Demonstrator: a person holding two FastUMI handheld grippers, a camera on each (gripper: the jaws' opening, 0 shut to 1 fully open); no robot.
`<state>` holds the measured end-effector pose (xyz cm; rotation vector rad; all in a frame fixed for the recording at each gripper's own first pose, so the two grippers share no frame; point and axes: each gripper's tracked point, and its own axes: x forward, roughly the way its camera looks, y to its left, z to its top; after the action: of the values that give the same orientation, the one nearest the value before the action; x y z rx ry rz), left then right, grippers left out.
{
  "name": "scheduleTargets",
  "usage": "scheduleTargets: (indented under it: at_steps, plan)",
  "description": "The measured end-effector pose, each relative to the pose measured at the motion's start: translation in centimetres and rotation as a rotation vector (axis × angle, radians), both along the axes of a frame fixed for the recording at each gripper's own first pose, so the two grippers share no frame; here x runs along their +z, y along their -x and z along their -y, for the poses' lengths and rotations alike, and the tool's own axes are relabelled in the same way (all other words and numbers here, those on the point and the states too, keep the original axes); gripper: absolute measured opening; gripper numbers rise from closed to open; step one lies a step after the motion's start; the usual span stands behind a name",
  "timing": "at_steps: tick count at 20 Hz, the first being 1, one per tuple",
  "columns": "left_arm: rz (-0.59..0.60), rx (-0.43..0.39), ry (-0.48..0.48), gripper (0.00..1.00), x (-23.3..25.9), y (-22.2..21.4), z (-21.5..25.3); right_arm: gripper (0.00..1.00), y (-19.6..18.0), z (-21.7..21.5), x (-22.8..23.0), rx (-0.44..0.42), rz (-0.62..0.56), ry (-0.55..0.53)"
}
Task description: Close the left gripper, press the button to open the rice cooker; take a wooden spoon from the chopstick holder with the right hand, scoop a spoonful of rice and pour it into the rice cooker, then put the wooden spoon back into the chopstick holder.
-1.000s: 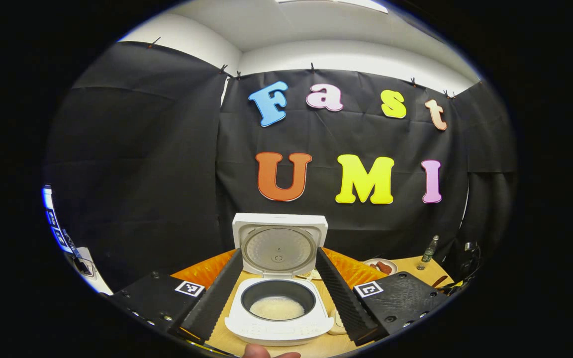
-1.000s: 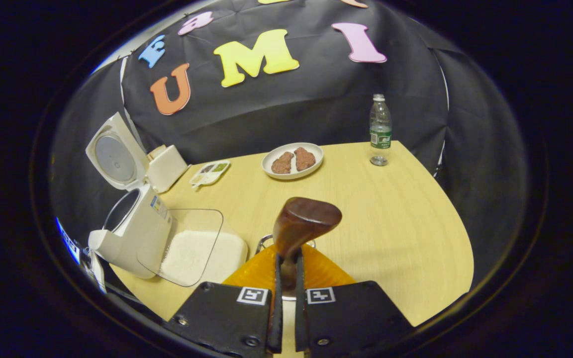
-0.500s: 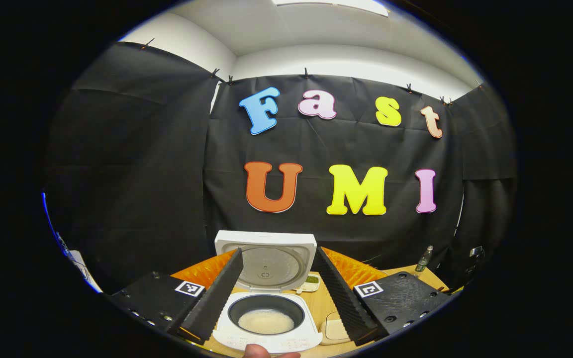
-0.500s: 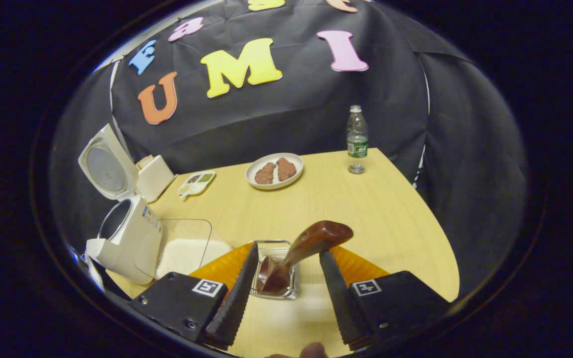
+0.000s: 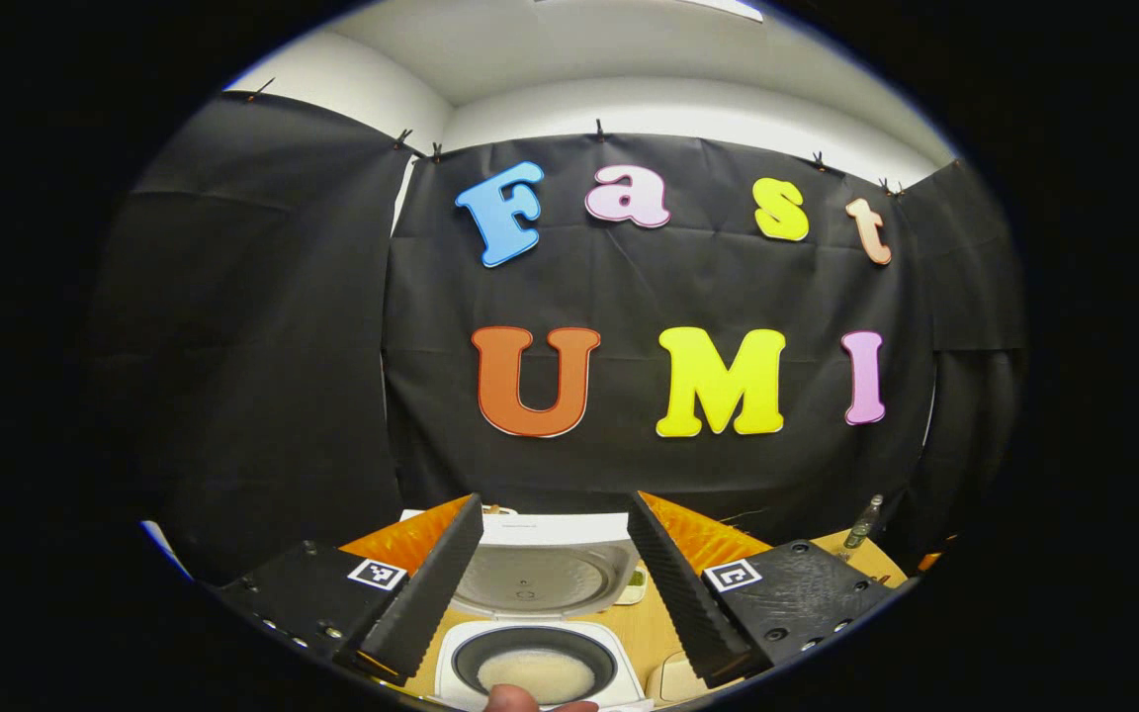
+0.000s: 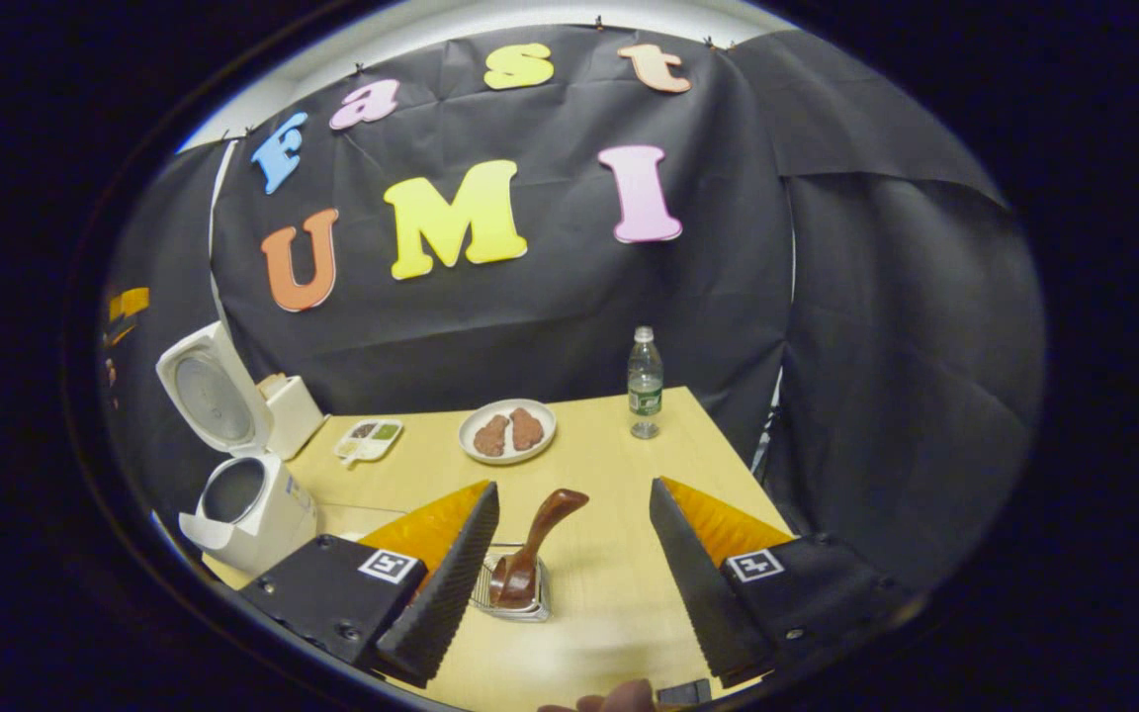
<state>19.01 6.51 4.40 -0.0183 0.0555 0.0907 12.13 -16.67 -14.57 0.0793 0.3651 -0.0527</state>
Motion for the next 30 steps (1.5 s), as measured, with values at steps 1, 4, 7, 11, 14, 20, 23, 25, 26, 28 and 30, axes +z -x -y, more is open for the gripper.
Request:
scheduleTargets:
  at_steps: [1, 4, 7, 11, 14, 20, 23, 25, 26, 28, 30]
  plan:
    - [-0.012, 0.006, 0.001, 0.94, -0.4, -1.2, -0.5, 0.98, 0.8, -0.2, 1.1, 0.0, 0.015, 0.007]
    - [-0.061, 0.023, 0.027, 0.94, -1.9, -4.5, -2.0, 0.98, 3.5, -1.0, 2.8, -0.014, 0.042, 0.006]
    - [-0.126, 0.022, 0.037, 0.94, -4.2, -7.2, -3.0, 0.99, 6.4, -1.9, 3.1, -0.044, 0.042, -0.021]
    - [-0.172, 0.01, 0.067, 0.94, -5.8, -9.4, -3.7, 0.99, 9.3, -1.8, 1.8, -0.115, 0.021, -0.045]
    - [-0.21, 0.015, 0.074, 0.94, -7.0, -10.5, -4.1, 0.99, 10.9, -1.3, 1.4, -0.169, 0.012, -0.065]
    - [-0.316, 0.037, 0.067, 0.96, -8.6, -10.6, -4.4, 0.97, 11.8, -1.6, 1.8, -0.198, 0.028, -0.074]
    - [-0.347, 0.038, 0.072, 0.97, -8.7, -9.5, -4.2, 1.0, 10.8, -3.2, 1.9, -0.152, 0.031, -0.077]
    - [-0.361, 0.034, 0.074, 0.97, -8.9, -8.1, -3.8, 1.0, 10.2, -4.3, 2.1, -0.112, 0.034, -0.075]
    - [-0.373, 0.035, 0.077, 0.97, -9.0, -7.4, -3.7, 1.0, 9.9, -4.8, 2.0, -0.093, 0.033, -0.076]
    - [-0.393, 0.036, 0.087, 0.97, -9.4, -5.6, -3.2, 1.0, 9.6, -5.4, 2.2, -0.063, 0.036, -0.092]
    - [-0.412, 0.035, 0.106, 0.97, -10.1, -3.4, -2.7, 1.0, 9.4, -5.9, 2.1, -0.035, 0.037, -0.109]
